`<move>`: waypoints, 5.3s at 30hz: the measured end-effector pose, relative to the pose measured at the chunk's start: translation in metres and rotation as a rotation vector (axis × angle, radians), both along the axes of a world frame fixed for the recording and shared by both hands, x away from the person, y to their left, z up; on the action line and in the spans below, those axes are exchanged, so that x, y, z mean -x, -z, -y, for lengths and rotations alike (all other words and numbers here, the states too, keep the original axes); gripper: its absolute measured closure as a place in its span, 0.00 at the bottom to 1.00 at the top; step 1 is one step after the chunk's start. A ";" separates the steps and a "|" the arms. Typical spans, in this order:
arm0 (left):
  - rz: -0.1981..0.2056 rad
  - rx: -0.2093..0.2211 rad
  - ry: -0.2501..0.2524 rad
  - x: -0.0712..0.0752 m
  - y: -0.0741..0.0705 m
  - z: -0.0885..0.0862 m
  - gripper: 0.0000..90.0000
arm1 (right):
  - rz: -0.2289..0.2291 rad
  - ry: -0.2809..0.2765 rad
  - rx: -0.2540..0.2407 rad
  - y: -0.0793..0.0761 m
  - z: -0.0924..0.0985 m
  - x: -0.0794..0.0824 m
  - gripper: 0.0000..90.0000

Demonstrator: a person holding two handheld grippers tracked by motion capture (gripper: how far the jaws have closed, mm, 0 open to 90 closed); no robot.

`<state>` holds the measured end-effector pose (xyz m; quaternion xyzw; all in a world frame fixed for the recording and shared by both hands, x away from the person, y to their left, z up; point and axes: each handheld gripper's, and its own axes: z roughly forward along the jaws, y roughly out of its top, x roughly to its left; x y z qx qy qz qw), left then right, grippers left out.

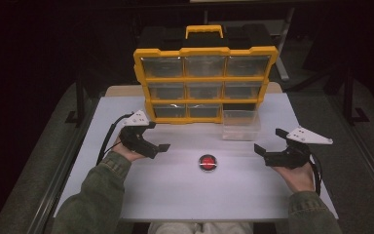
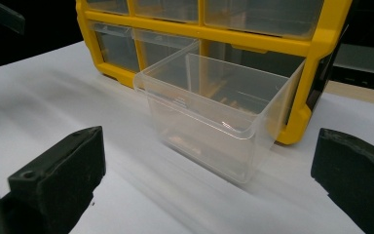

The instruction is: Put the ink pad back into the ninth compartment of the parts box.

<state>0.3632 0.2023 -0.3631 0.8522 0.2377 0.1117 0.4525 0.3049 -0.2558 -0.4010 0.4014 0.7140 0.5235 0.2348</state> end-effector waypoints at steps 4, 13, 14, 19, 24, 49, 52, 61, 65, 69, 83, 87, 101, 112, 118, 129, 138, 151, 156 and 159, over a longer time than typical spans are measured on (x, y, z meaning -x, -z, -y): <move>-0.009 -0.010 0.019 -0.002 0.000 0.006 0.00 | -0.004 -0.002 0.003 0.000 0.000 0.000 0.00; -0.014 -0.029 0.048 -0.006 -0.002 0.021 0.00 | -0.006 -0.009 0.011 0.001 -0.002 0.000 0.00; -0.013 -0.030 0.051 -0.006 -0.003 0.022 0.00 | -0.006 -0.009 0.011 0.001 -0.002 0.000 0.00; -0.018 -0.041 0.074 -0.008 -0.002 0.032 0.00 | -0.005 -0.011 0.010 0.001 -0.002 0.000 0.00; -0.023 -0.057 0.094 -0.009 -0.002 0.040 0.00 | -0.007 -0.013 0.010 0.001 -0.002 0.000 0.00; -0.039 -0.083 0.203 -0.013 0.000 0.078 0.00 | -0.015 -0.020 0.013 0.002 -0.002 -0.001 0.00; -0.040 -0.090 0.213 -0.013 0.001 0.084 0.00 | -0.015 -0.021 0.012 0.002 -0.002 -0.001 0.00; -0.058 -0.130 0.236 -0.017 0.009 0.095 0.00 | -0.015 -0.025 0.014 0.002 -0.002 -0.001 0.00; -0.063 -0.140 0.246 -0.018 0.011 0.099 0.00 | -0.016 -0.027 0.016 0.002 -0.002 -0.001 0.00; -0.061 -0.168 0.255 -0.017 0.014 0.105 0.00 | -0.019 -0.029 0.015 0.002 -0.003 -0.001 0.00; -0.063 -0.212 0.300 -0.014 0.026 0.125 0.00 | -0.024 -0.033 0.019 0.003 -0.003 -0.001 0.00; -0.065 -0.223 0.308 -0.013 0.028 0.129 0.00 | -0.023 -0.035 0.020 0.003 -0.003 -0.001 0.00; -0.102 -0.293 0.353 -0.012 0.047 0.143 0.00 | -0.026 -0.038 0.021 0.003 -0.003 -0.001 0.00; -0.107 -0.337 0.373 -0.010 0.061 0.153 0.00 | -0.023 -0.039 0.022 0.003 -0.003 -0.001 0.00; -0.087 -0.380 0.383 -0.007 0.067 0.157 0.01 | -0.023 -0.039 0.029 0.003 -0.004 -0.001 0.00; -0.099 -0.378 0.387 -0.008 0.072 0.159 0.13 | -0.022 -0.041 0.038 0.004 -0.004 -0.001 0.00; -0.102 -0.372 0.386 -0.009 0.073 0.159 0.21 | -0.022 -0.042 0.041 0.004 -0.005 -0.001 0.00; -0.103 -0.384 0.388 -0.008 0.074 0.159 0.31 | -0.022 -0.042 0.041 0.004 -0.004 -0.001 0.00; -0.093 -0.391 0.396 -0.008 0.073 0.159 0.33 | -0.025 -0.046 0.046 0.004 -0.005 -0.001 0.00; -0.088 -0.395 0.404 -0.007 0.073 0.159 0.33 | -0.024 -0.046 0.045 0.004 -0.005 -0.001 0.00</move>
